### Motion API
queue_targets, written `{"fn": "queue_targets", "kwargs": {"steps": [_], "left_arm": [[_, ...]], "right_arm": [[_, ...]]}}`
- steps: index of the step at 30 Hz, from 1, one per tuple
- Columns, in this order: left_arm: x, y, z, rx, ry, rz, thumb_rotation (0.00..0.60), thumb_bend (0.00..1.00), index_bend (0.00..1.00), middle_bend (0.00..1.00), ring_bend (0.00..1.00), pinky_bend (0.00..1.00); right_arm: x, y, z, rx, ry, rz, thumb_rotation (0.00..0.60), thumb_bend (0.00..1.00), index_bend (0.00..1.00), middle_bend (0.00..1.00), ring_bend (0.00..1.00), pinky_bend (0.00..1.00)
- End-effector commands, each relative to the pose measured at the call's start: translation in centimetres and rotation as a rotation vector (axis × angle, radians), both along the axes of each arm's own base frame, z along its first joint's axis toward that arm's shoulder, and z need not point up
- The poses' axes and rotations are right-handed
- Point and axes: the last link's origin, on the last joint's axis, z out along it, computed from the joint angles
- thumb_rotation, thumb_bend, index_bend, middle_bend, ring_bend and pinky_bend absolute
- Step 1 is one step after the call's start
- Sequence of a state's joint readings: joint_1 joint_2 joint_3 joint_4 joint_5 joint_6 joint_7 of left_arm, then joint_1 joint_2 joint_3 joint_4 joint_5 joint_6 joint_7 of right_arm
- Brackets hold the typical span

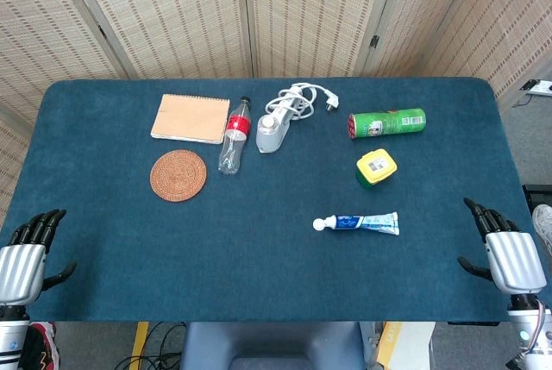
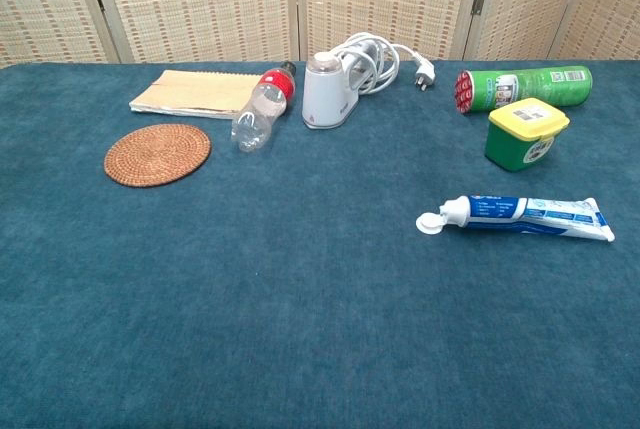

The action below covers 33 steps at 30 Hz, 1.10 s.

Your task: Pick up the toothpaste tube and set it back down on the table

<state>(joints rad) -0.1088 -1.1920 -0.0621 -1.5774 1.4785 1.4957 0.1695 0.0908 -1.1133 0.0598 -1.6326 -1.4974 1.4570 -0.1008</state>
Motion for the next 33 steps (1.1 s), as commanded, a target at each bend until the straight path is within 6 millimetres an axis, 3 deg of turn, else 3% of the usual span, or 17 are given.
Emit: {"fn": "queue_targets", "kwargs": {"steps": [1,10,17,20,27,33], "left_arm": [[0.0,0.1,0.0,0.007,-0.001,-0.001,0.6,0.24,0.12,0.16,0.15,0.23],[0.1,0.0,0.0,0.017,-0.009,-0.009,0.6,0.24,0.12,0.16,0.15,0.22],[0.1,-0.2,-0.1,0.015,-0.015,-0.014,0.6,0.24,0.12,0.16,0.15,0.23],[0.0,-0.4,-0.1,0.014,-0.015,-0.011,0.6,0.24,0.12,0.16,0.15,0.23],[-0.3,-0.8,0.2,0.02,-0.015,0.0,0.6,0.24,0.12,0.16,0.15,0.23],[-0.5,-0.9,0.2,0.02,-0.015,0.011,0.6,0.24,0.12,0.16,0.15,0.23]], "right_arm": [[0.0,0.0,0.0,0.001,-0.001,0.0,0.6,0.12,0.07,0.22,0.22,0.37],[0.3,-0.4,-0.2,0.021,-0.005,0.013,0.6,0.12,0.07,0.23,0.22,0.37],[1.8,-2.9,-1.9,0.129,0.029,0.031,0.6,0.16,0.07,0.26,0.22,0.37],[2.6,-4.4,-3.1,0.163,0.052,0.047,0.6,0.21,0.08,0.32,0.22,0.37],[3.9,-7.8,-6.3,0.236,0.053,0.078,0.6,0.22,0.13,0.33,0.22,0.37],[4.9,-10.2,-9.5,0.296,0.056,0.095,0.6,0.12,0.16,0.33,0.22,0.37]]}}
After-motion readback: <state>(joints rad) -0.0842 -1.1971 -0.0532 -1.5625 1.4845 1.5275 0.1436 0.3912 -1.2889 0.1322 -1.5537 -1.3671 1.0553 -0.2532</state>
